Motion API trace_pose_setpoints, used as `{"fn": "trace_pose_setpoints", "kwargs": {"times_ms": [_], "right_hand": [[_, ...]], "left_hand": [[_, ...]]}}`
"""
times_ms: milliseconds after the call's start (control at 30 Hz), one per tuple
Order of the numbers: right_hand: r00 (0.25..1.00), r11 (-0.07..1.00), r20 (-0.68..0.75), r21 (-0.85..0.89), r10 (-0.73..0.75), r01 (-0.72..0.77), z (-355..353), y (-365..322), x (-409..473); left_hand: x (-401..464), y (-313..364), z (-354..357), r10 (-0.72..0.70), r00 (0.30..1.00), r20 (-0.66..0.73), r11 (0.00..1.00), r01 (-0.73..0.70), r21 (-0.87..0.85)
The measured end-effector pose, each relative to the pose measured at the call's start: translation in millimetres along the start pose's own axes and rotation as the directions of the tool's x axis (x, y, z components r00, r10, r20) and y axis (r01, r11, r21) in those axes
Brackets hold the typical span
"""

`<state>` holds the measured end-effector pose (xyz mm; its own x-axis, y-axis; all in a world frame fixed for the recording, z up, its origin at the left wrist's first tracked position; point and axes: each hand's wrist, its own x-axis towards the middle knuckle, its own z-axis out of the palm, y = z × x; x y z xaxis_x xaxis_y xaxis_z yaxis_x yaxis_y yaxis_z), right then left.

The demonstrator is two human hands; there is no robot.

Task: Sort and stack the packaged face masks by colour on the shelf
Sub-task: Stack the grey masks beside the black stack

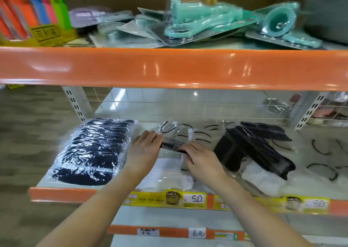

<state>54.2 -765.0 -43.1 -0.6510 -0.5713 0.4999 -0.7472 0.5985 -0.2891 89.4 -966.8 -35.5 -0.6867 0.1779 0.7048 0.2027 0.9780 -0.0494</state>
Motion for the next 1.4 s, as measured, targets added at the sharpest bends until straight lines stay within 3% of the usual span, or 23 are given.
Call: {"fn": "trace_pose_setpoints", "kwargs": {"times_ms": [133, 400, 700, 867, 1033, 1200, 1400], "right_hand": [[0.998, 0.998, -0.063, -0.060, -0.024, 0.021, 24, -32, 13], [0.994, 0.989, -0.096, -0.144, -0.058, 0.044, 70, -105, 32], [0.997, 0.996, 0.059, -0.061, -0.058, 0.062, 123, -163, 41], [0.976, 0.997, 0.219, -0.080, -0.007, 0.025, 136, -176, 48], [0.947, 0.992, 0.322, -0.122, 0.004, 0.037, 140, -179, 57], [0.951, 0.981, 0.308, -0.193, 0.032, 0.030, 145, -180, 62], [0.987, 0.960, 0.126, -0.274, 0.094, -0.057, 159, -181, 56]], "left_hand": [[-26, -40, -18, 0.039, 0.994, -0.105, 0.999, -0.041, -0.013], [-95, -119, -44, 0.029, 0.993, -0.115, 0.999, -0.025, 0.042], [-147, -184, -65, -0.002, 0.999, 0.033, 1.000, 0.002, -0.021], [-156, -210, -74, 0.025, 0.976, 0.217, 0.996, -0.005, -0.093], [-164, -230, -70, -0.054, 0.911, 0.408, 0.978, 0.130, -0.162], [-157, -229, -66, -0.103, 0.890, 0.443, 0.971, 0.186, -0.149], [-147, -210, -61, -0.144, 0.905, 0.400, 0.987, 0.163, -0.012]]}}
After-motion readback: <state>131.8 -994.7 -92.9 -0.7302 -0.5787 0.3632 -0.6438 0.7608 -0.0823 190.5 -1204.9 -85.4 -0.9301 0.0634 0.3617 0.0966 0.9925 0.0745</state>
